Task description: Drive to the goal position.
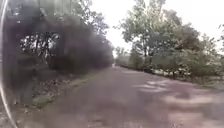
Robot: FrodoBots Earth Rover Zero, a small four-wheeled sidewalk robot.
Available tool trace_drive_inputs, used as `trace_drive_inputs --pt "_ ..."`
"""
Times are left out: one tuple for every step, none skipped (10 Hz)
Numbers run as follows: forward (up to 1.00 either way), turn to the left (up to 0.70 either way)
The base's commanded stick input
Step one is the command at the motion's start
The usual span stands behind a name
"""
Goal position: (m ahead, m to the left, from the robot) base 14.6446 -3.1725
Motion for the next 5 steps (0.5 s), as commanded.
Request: trace_drive_inputs --pt "0.7 0.0" --pt "0.7 0.0" --pt "0.7 0.0" --pt "0.7 0.0" --pt "0.7 0.0"
